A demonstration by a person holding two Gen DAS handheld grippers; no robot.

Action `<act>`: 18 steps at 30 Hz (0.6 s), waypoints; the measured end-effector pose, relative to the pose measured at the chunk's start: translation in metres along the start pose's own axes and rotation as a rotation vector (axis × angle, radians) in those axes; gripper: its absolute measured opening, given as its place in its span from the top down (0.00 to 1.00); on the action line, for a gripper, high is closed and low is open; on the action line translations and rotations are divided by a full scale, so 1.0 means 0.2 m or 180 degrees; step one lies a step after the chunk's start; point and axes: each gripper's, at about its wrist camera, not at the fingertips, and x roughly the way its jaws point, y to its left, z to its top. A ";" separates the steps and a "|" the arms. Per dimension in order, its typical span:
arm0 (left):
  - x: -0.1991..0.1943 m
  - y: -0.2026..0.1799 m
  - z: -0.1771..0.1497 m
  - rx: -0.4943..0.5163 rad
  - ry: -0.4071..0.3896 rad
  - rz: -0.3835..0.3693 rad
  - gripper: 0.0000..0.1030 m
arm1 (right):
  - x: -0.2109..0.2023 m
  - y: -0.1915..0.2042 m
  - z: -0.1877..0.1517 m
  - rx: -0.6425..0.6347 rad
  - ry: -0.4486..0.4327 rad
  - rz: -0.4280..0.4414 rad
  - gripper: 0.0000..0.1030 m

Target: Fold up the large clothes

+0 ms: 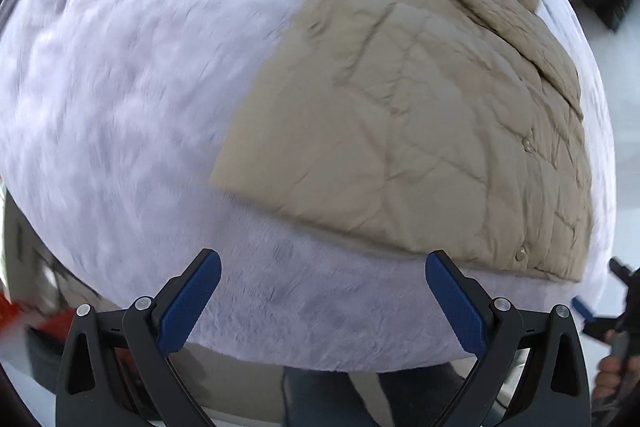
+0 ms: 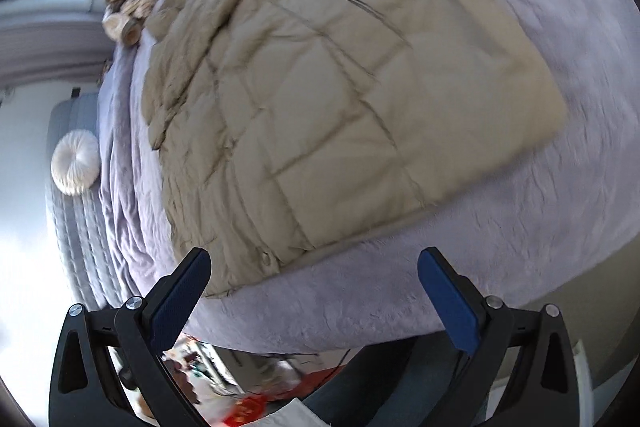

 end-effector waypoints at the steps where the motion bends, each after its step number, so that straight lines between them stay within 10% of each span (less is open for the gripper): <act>1: 0.02 0.04 -0.01 -0.0098 0.0030 -0.0075 0.01 | 0.01 -0.03 -0.01 0.0098 0.0012 0.0008 0.00; 10: 0.29 0.12 0.06 -0.0626 0.0238 -0.0899 0.01 | 0.02 -0.35 -0.02 0.0816 -0.0137 0.0247 0.00; 18: 0.38 0.07 0.19 -0.0811 0.0257 -0.1093 0.01 | 0.07 -0.47 0.08 0.1188 -0.0345 0.0596 0.00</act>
